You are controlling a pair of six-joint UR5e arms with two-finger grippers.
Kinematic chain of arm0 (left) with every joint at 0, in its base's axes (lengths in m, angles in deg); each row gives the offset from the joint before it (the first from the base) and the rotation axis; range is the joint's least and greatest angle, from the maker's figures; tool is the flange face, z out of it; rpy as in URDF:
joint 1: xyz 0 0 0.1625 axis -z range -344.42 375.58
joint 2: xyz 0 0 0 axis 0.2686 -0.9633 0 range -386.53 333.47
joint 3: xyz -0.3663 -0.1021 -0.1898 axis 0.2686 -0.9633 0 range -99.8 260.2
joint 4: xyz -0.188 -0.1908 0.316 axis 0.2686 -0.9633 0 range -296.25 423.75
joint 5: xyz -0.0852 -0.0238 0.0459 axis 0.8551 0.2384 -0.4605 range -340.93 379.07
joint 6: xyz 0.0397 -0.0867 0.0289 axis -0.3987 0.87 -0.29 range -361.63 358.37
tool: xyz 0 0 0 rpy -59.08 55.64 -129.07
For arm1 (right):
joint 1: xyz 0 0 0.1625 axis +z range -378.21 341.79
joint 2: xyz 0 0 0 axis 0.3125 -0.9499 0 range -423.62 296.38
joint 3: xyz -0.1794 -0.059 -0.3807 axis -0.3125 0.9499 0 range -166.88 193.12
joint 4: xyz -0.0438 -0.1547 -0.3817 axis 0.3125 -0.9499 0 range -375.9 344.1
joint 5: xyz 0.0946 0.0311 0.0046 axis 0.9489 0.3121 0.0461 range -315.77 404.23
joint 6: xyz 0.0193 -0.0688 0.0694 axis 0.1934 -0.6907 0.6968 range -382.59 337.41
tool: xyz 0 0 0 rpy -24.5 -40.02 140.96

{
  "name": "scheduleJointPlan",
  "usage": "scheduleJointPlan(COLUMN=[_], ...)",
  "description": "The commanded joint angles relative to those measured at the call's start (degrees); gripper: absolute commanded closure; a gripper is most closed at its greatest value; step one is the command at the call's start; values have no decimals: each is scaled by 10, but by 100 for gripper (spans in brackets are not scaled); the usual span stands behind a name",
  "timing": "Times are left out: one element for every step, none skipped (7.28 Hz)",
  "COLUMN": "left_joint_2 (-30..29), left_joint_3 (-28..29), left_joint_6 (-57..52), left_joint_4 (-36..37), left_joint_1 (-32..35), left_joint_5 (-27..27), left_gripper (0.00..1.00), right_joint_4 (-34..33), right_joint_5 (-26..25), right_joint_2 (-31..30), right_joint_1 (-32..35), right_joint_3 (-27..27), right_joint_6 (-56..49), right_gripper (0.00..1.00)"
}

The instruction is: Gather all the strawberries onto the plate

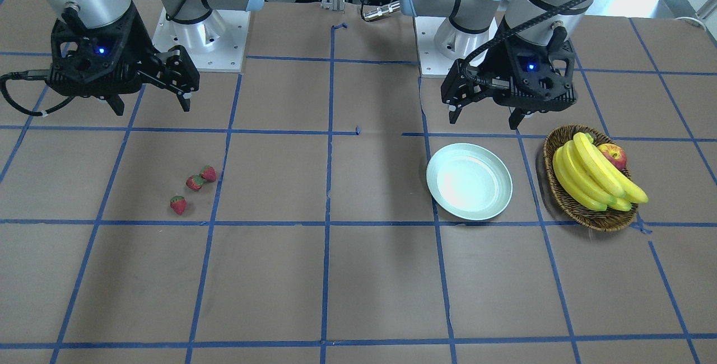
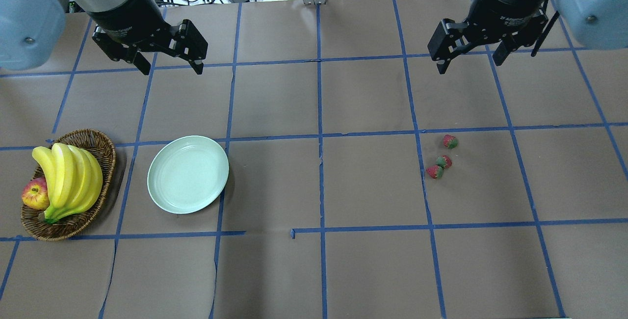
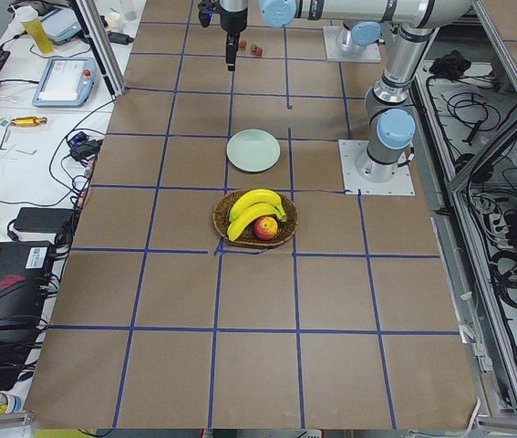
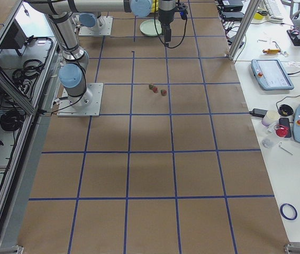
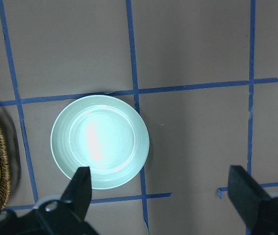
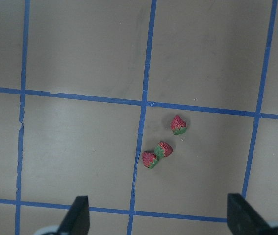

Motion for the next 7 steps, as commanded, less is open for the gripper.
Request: scheduleJointPlan(left_joint_2=[0, 0, 1, 1, 1, 1, 3], left_joint_3=[-2, -2, -3, -3, -3, -3, -10], left_joint_6=[0, 0, 0, 0, 0, 0, 0], left_joint_4=[1, 1, 1, 1, 1, 0, 1], left_joint_1=[0, 0, 0, 0, 0, 0, 0], left_joint_5=[-1, 0, 0, 0, 0, 0, 0], left_gripper=[0, 0, 0, 0, 0, 0, 0], right_joint_4=[0, -1, -2, -4, -12, -43, -78], right_joint_5=[-1, -3, -9, -6, -7, -9, -7], right_joint_2=[0, 1, 8, 19, 38, 60, 75], right_joint_1=[0, 0, -1, -3, -5, -12, -29], right_joint_3=[0, -2, -5, -9, -19, -27, -40], right_joint_6=[0, -1, -2, -2, -4, -9, -8], right_gripper=[0, 0, 0, 0, 0, 0, 0])
